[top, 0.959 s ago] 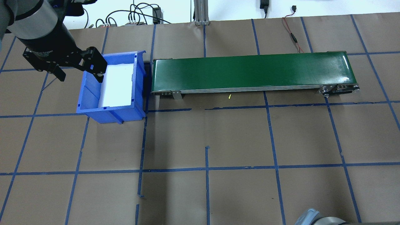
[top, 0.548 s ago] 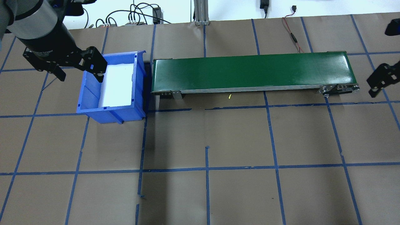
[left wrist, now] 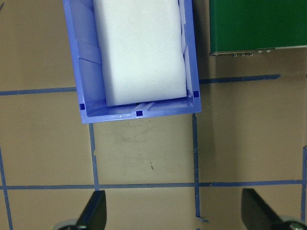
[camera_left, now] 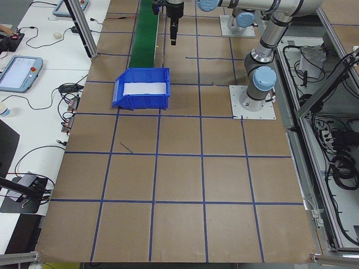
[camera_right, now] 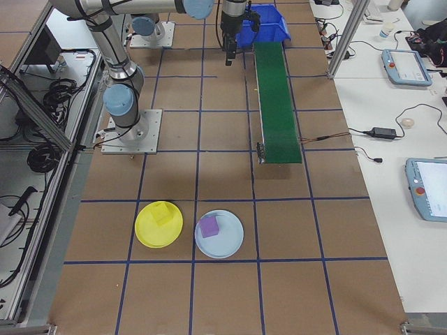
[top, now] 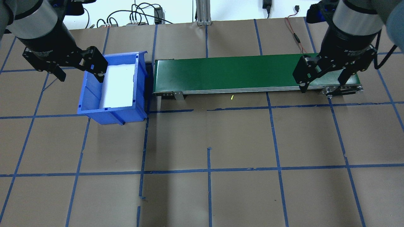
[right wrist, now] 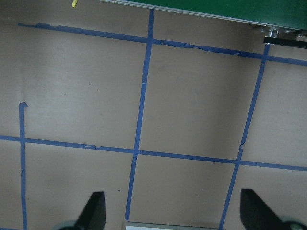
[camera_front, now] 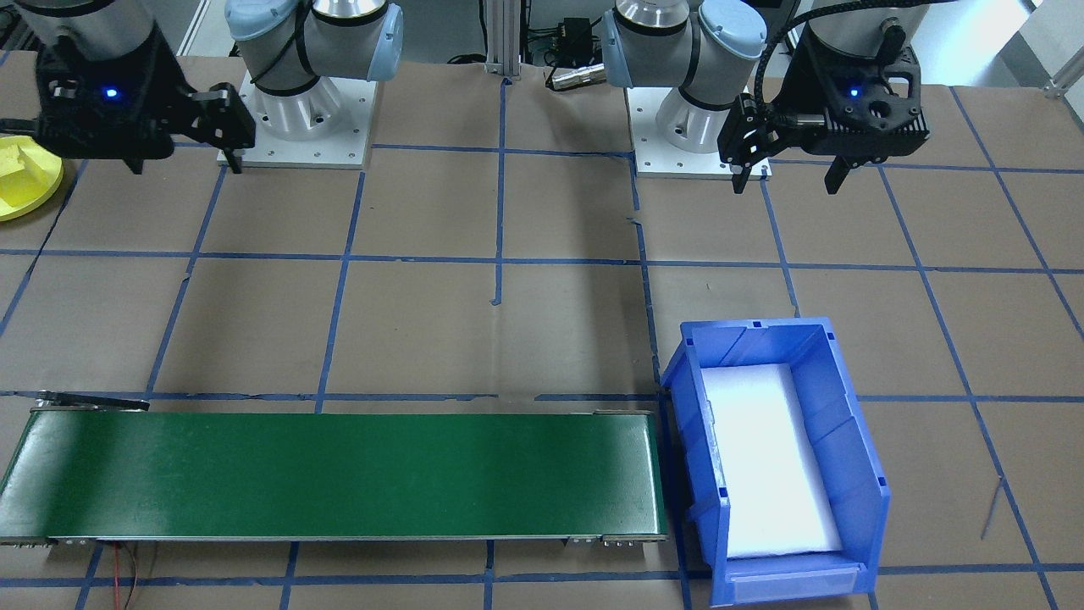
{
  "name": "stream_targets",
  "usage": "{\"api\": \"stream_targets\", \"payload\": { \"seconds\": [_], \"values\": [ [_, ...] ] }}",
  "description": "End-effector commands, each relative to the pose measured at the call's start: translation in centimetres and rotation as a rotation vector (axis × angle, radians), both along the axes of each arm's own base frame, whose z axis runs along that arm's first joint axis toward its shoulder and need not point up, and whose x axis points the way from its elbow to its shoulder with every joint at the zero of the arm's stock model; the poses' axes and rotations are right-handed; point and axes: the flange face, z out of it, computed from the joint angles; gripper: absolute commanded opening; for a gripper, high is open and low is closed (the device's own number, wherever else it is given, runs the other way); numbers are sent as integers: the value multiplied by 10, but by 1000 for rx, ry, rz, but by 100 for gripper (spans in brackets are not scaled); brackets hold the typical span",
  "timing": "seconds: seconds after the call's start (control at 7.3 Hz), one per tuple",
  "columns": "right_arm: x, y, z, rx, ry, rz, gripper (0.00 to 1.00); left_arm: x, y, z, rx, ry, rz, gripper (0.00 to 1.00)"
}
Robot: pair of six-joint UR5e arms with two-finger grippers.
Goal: Move block left to right into plate
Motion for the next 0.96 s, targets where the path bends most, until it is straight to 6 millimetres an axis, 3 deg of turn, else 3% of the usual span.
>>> {"api": "stream_targets", "payload": {
  "seconds": [0.0, 0.82],
  "values": [
    [9, 3, -3, 9, -16, 9, 100, 0, 0, -1, 2, 0, 0, 100],
    [7, 3, -8, 22, -18, 21, 100, -3, 5, 0, 13, -10, -15, 100]
  ]
}}
